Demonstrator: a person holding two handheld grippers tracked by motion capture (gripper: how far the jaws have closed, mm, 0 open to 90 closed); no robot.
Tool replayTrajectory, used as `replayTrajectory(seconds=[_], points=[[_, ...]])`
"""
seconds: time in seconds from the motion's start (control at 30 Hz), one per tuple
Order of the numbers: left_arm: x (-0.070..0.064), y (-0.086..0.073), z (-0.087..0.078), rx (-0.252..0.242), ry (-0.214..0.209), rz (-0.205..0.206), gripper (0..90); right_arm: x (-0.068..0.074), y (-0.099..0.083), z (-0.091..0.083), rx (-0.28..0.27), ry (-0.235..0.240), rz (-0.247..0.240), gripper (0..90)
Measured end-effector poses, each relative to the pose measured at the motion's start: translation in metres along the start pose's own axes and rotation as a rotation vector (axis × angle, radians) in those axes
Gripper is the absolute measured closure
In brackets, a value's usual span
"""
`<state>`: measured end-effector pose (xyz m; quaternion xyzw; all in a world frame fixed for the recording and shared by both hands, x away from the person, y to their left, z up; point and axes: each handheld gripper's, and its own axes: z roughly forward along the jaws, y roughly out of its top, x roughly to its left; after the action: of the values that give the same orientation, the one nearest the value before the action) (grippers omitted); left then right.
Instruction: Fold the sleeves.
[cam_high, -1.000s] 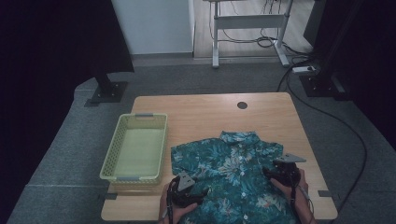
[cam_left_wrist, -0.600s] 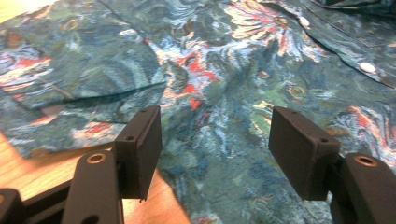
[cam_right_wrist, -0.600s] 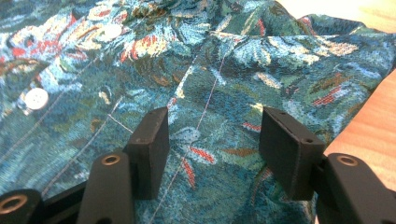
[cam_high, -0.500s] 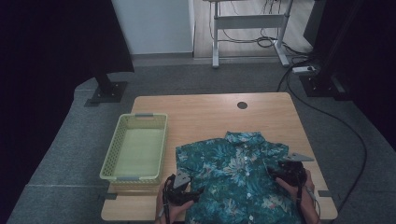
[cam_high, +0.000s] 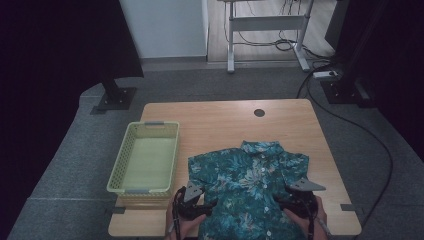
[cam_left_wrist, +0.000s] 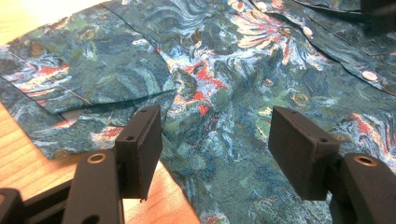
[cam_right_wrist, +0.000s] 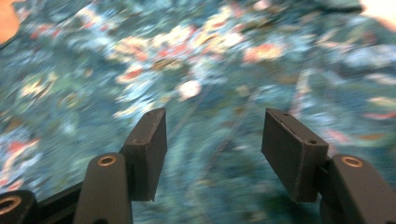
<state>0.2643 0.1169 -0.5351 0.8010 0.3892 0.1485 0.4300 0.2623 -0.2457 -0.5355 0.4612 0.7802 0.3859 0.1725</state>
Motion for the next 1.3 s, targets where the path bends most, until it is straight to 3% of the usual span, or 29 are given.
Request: replayTrajectory(seconds=[0.2,0.5,0.73,1.07,1.3], points=[[0.002,-0.001,0.000,0.008,0.005,-0.007,35.2,0.022,-0.001,0.011,0.029,0.016,-0.065,39.2],[0.003,-0.004,0.001,0.023,0.009,-0.009,34.6,0.041,-0.008,0.022,0.069,0.000,-0.097,37.7],[0.006,-0.004,0.000,0.014,0.019,-0.021,34.6,0.040,-0.011,0.023,0.044,-0.008,-0.095,37.7],[0.007,-0.005,-0.002,-0.010,0.054,-0.061,32.2,0.025,-0.015,0.018,0.030,-0.011,-0.086,37.8],[0.008,-0.006,0.000,0.009,0.072,-0.074,31.4,0.015,-0.018,0.013,0.025,-0.015,-0.079,38.0]])
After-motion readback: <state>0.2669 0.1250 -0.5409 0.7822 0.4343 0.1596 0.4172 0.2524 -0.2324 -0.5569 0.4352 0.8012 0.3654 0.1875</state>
